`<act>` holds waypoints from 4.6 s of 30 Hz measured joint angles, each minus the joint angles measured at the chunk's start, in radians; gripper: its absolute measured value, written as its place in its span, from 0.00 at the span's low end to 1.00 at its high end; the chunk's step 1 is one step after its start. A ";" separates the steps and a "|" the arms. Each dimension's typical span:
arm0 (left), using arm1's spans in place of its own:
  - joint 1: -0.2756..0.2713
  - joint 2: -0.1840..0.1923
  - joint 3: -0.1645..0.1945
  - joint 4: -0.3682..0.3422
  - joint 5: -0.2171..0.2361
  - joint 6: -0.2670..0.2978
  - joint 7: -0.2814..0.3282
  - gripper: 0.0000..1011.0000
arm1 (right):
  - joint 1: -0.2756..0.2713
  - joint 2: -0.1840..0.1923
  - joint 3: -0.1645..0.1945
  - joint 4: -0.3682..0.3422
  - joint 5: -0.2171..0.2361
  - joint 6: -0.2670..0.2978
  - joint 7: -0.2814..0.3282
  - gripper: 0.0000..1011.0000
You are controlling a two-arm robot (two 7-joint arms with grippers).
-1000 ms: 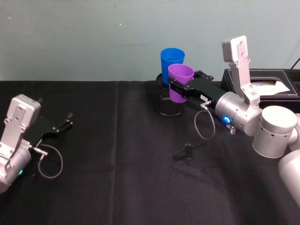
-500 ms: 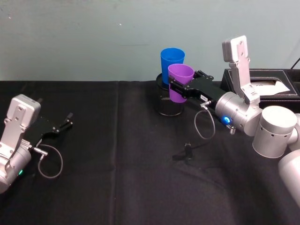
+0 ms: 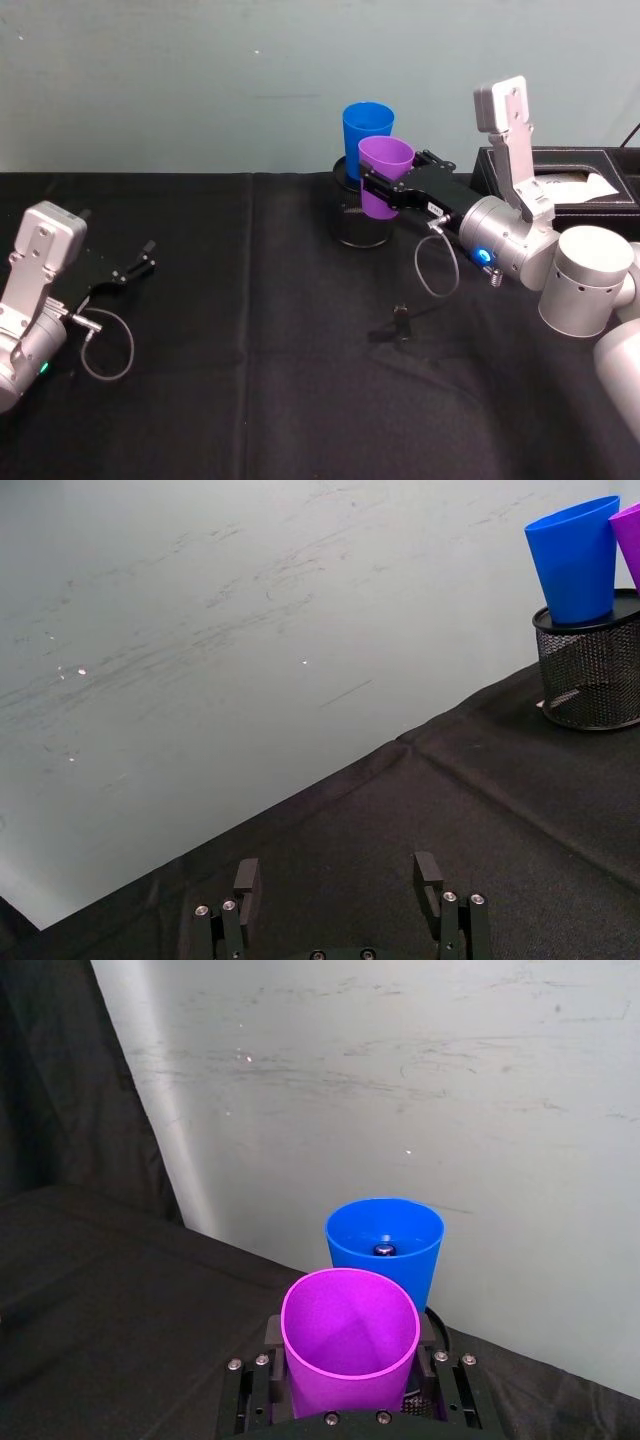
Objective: Pick up one cup with a gripper and tap it against the other cup.
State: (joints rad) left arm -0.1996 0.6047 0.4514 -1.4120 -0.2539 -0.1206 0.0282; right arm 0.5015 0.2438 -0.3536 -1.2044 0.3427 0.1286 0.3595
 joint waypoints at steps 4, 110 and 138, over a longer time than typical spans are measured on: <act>0.000 0.000 0.000 0.000 0.000 0.000 0.000 0.99 | 0.000 0.000 0.000 0.000 0.000 0.000 0.000 0.72; 0.000 0.000 0.000 0.000 0.000 0.000 0.000 0.99 | 0.000 0.000 0.000 0.000 0.000 0.000 0.000 0.72; 0.000 0.000 0.000 0.000 0.000 0.000 0.000 0.99 | 0.000 0.000 0.000 0.000 0.000 0.000 0.000 0.72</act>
State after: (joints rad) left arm -0.1996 0.6047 0.4514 -1.4120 -0.2539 -0.1205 0.0283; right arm 0.5015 0.2438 -0.3536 -1.2044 0.3427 0.1286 0.3595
